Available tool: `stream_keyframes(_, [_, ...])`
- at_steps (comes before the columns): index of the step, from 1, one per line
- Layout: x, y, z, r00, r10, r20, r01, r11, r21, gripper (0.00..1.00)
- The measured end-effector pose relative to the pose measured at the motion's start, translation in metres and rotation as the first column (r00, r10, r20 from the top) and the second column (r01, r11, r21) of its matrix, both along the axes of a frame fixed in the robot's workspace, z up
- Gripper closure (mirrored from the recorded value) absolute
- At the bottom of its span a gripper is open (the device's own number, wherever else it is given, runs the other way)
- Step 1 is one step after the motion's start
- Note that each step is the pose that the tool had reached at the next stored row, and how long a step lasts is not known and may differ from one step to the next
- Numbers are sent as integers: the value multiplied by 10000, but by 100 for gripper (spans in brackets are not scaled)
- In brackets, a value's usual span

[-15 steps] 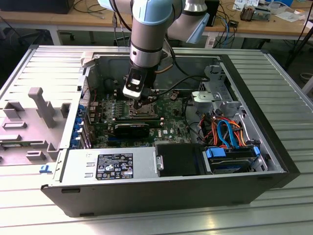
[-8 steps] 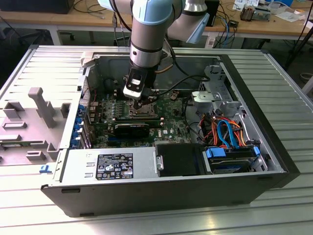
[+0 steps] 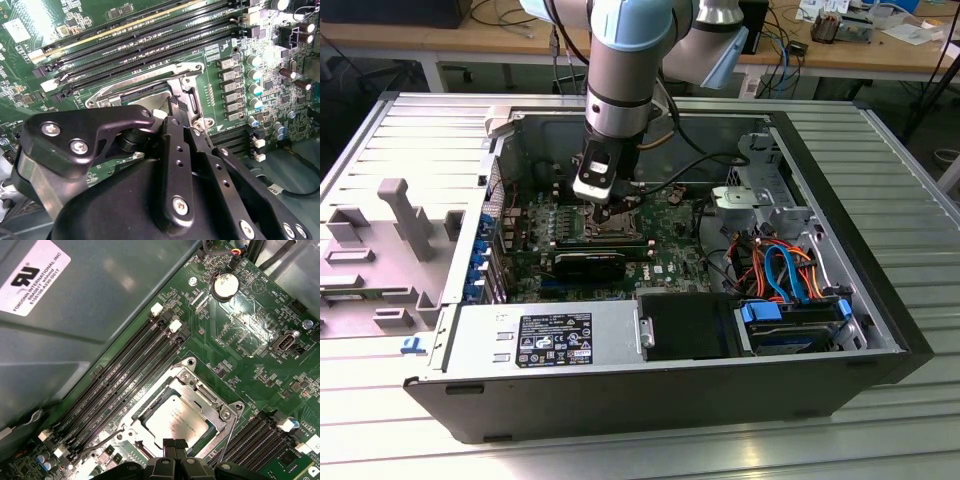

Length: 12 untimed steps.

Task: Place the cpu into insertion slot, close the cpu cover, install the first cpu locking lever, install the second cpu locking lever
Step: 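Install the first cpu locking lever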

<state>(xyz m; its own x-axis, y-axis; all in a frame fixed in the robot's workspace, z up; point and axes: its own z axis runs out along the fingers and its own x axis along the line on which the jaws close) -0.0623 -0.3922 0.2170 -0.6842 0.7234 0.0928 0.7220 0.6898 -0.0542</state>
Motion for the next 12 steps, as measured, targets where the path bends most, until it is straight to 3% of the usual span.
stream_keyframes(12, [0, 0, 0, 9996, 299, 0, -299, 9996, 0, 89])
